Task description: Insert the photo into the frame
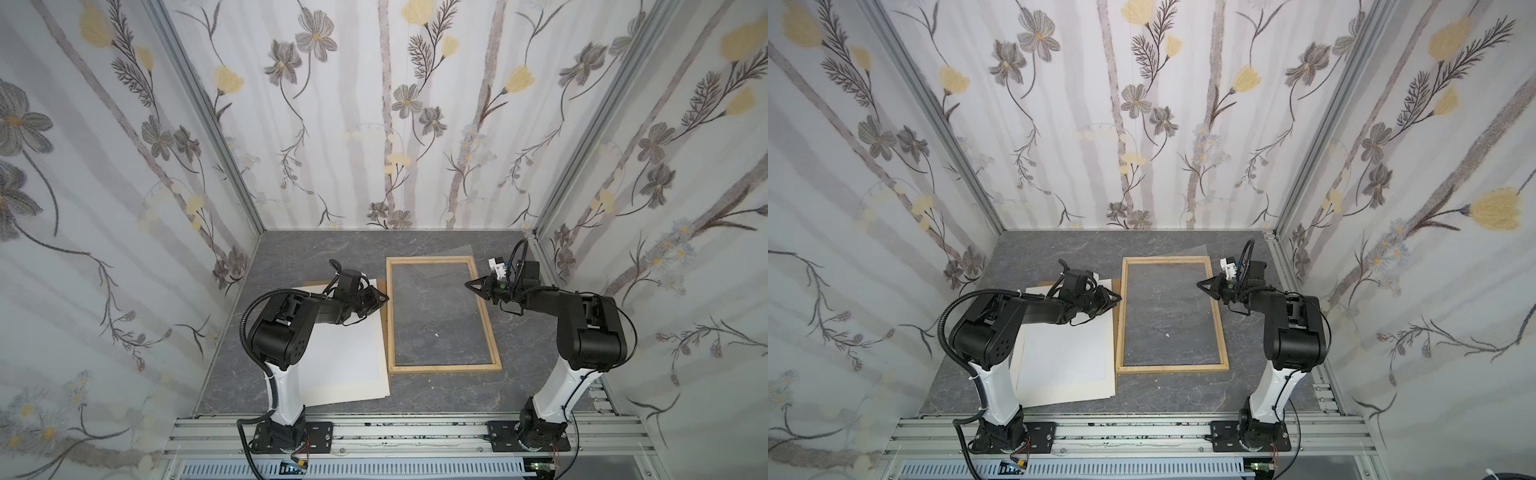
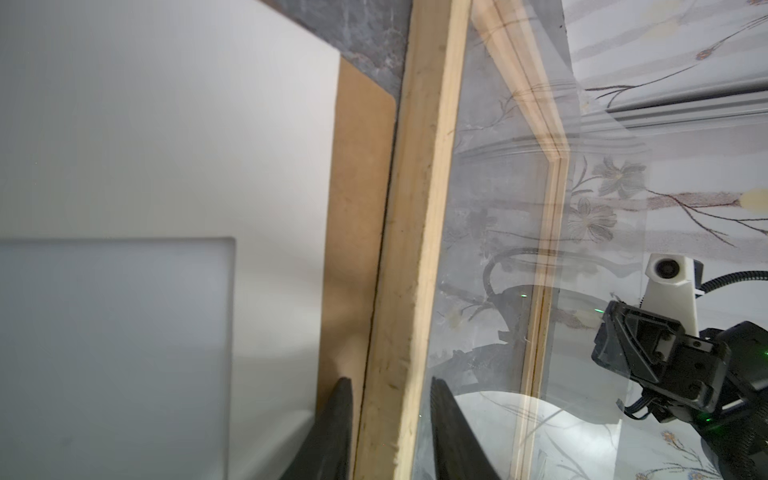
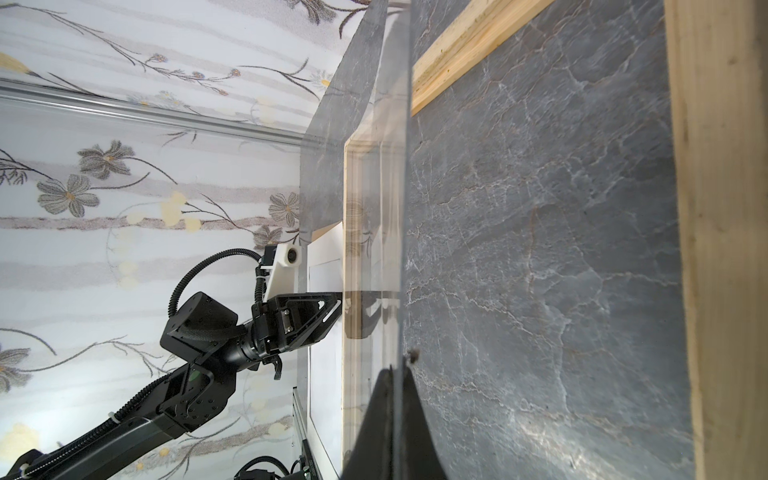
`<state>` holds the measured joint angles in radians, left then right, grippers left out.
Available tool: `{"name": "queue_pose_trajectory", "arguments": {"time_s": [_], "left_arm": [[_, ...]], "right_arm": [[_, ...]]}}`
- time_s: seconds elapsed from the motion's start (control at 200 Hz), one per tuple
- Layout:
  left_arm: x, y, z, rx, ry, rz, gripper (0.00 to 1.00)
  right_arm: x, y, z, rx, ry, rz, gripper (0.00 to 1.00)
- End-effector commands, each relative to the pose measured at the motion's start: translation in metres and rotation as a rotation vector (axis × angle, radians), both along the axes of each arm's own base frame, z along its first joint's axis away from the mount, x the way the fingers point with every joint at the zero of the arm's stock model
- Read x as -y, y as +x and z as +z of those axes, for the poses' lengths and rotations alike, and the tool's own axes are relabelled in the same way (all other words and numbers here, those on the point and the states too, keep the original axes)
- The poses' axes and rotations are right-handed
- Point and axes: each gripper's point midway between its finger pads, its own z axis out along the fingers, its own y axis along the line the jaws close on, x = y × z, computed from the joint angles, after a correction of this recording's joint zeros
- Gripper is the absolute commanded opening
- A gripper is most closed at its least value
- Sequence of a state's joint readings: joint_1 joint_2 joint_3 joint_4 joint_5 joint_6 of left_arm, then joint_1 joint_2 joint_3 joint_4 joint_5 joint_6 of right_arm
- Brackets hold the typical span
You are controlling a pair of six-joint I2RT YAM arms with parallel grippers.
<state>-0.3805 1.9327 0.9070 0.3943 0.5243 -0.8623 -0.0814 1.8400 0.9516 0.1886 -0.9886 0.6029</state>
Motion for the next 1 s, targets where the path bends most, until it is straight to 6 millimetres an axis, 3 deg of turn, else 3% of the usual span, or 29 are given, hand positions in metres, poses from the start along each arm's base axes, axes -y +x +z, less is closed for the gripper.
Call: {"name": "queue_pose_trajectory", "arguments": {"time_s": [0.0, 0.27, 0.994], "left_arm": [[0.001, 0.006, -0.004, 0.018, 0.019, 0.003, 0.28], [0.001, 0.007, -0.008, 0.012, 0.029, 0.009, 0.22], [0.000, 0.005, -0.010, 0.007, 0.026, 0.012, 0.23]], "right_arm": [[-0.001, 0.001, 0.002, 0.019, -0.002, 0.020, 0.00], [0.000, 0.002, -0.002, 0.012, -0.015, 0.022, 0.00], [0.004, 0.001, -0.013, -0.009, -0.027, 0.011, 0.00]]}}
